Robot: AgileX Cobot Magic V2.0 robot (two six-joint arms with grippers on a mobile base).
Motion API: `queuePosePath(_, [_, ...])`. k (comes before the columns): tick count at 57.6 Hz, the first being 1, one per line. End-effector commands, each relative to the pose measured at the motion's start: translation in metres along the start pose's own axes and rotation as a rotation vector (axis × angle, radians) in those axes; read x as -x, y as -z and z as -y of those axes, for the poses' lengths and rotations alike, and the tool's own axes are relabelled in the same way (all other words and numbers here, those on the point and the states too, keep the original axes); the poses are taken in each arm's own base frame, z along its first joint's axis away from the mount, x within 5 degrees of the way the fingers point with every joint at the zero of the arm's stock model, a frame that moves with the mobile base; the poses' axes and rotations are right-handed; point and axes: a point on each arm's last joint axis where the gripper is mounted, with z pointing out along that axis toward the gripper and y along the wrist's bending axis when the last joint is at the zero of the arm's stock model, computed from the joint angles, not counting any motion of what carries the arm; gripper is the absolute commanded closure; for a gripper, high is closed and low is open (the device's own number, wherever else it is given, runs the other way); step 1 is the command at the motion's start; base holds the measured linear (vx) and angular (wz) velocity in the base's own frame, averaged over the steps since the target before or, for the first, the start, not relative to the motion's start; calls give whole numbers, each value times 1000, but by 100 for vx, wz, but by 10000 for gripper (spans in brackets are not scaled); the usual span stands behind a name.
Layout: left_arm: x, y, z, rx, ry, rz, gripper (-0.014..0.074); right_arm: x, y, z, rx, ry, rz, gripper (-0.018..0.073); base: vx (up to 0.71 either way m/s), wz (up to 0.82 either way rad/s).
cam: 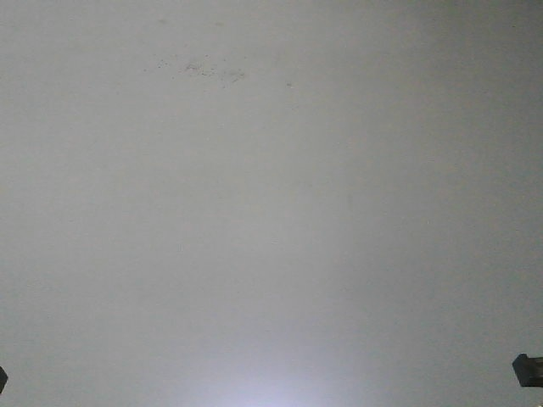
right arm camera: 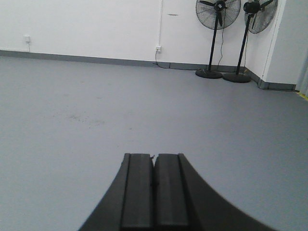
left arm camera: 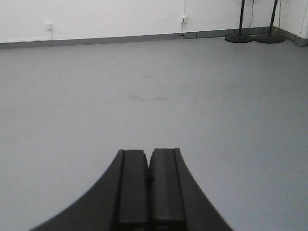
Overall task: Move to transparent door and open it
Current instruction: 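Turn the base away from the white wall toward the glass door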
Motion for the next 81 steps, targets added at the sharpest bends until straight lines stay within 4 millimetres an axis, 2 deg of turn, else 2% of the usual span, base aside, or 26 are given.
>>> queuePosePath(1, [6,1,-1,6,7,90,594,6,1,2,-22,5,85,561,0,0])
queuePosePath(81, [6,1,-1,6,7,90,594,6,1,2,-22,5,87,561,4,3])
